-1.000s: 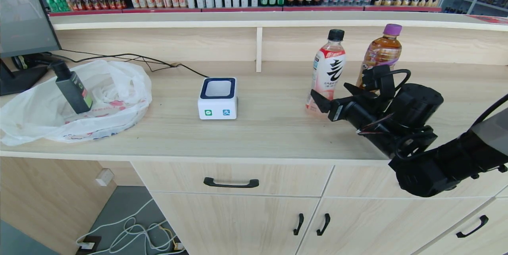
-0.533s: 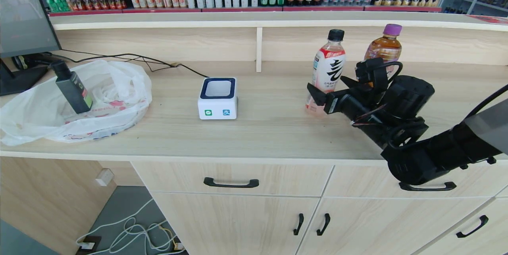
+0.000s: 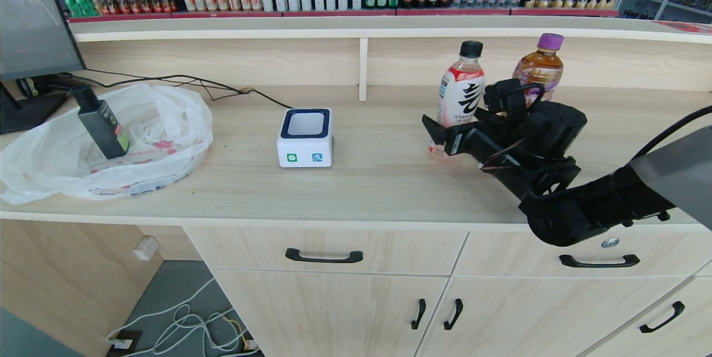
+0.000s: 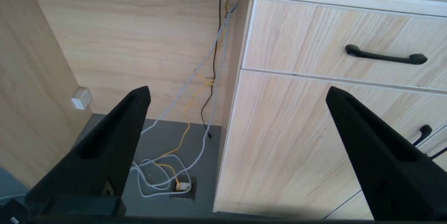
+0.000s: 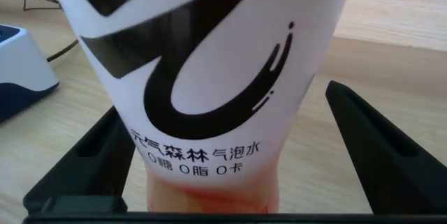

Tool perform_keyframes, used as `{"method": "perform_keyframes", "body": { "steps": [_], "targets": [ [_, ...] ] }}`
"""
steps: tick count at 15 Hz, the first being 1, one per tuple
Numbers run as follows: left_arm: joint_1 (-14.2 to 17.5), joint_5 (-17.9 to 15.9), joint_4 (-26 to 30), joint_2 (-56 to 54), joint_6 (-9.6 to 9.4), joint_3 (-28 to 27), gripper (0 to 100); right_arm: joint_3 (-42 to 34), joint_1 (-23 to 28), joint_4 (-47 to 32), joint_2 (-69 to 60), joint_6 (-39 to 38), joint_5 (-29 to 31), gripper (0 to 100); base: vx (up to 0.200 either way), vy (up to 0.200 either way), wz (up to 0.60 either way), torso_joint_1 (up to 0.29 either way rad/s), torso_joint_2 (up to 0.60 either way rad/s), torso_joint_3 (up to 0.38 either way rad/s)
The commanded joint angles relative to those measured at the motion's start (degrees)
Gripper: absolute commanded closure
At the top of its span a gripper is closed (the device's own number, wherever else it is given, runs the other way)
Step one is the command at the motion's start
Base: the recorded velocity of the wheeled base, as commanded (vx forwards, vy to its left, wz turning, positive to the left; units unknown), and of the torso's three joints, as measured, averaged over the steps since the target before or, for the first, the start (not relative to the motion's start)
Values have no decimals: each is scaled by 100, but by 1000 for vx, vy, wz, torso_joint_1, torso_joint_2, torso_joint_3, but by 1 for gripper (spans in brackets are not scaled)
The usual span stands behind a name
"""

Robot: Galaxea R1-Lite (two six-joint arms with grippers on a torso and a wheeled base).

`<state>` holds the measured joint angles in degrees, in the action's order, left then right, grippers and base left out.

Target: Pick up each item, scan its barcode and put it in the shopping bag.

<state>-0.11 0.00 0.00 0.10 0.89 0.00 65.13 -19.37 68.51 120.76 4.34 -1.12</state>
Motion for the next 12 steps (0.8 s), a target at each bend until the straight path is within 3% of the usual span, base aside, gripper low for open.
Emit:
{"method": "perform_keyframes", "body": {
  "steps": [1,8,9,12],
  "targets": [
    [2,0,0,-1,-1,0,0,149,-40,4,9,5,-2,0,0,0,0,0,0,0],
    [2,0,0,-1,-1,0,0,166,-181,13,-61,14,15,0,0,0,0,0,0,0],
    [2,0,0,-1,-1,0,0,166,-181,22,-61,14,15,100,0,0,0,0,0,0],
    [2,0,0,-1,-1,0,0,122,-190,57,-88,41,7,100,0,0,0,0,0,0]
  ]
}}
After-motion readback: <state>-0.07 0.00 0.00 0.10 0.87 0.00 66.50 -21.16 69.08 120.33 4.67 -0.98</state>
